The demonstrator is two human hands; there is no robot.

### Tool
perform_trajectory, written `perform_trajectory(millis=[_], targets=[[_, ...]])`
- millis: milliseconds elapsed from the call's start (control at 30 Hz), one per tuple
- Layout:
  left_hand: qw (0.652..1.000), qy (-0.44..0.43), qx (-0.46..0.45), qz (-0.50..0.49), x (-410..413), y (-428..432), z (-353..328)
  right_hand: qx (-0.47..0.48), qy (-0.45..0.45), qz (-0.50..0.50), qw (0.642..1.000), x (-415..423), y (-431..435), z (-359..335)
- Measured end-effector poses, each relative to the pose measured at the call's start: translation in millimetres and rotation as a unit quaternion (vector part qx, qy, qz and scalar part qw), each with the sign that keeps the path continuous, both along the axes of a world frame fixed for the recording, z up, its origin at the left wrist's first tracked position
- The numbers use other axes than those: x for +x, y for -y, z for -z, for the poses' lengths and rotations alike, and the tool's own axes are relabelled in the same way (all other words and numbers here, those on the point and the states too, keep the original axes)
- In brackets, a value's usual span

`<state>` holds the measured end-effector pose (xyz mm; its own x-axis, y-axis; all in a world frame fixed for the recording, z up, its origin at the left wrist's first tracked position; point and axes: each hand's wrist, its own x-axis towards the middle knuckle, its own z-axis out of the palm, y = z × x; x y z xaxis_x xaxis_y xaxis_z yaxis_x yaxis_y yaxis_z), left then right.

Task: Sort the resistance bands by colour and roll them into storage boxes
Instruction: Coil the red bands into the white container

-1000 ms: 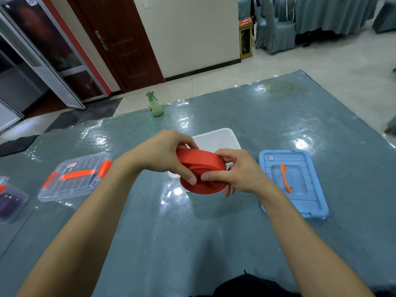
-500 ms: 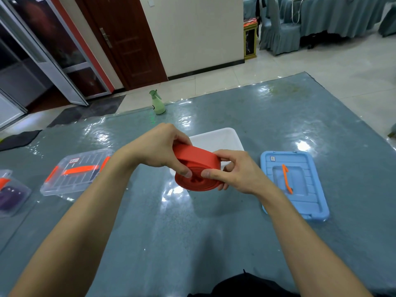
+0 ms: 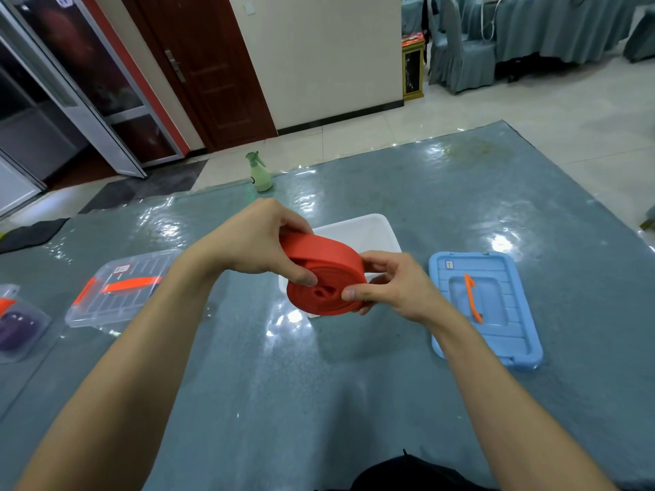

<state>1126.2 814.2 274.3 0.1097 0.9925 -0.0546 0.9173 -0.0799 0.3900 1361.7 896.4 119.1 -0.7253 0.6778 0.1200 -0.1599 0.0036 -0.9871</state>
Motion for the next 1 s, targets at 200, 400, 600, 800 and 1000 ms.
perform_trajectory(millis=[200, 400, 600, 800, 1000], targets=[[0.995, 0.103, -0.014, -0.006, -5, -3, 0, -0.044, -0.044, 0.004, 0.998, -2, 3, -1], [0.978, 0.206, -0.012, -0.024, -12, -6, 1, -0.05, -0.073, 0.033, 0.996, 4, -1, -8], [0.923, 0.342, 0.162, -0.067, 8, 0, 41, -0.091, -0.108, 0.068, 0.988, -1, 1, -7], [0.88, 0.373, 0.263, -0.133, 33, 5, 78, -0.155, -0.132, 0.086, 0.975, -9, 0, 5], [0.87, 0.402, 0.233, -0.164, 24, 5, 88, -0.205, -0.134, 0.097, 0.965, -25, 8, 18]])
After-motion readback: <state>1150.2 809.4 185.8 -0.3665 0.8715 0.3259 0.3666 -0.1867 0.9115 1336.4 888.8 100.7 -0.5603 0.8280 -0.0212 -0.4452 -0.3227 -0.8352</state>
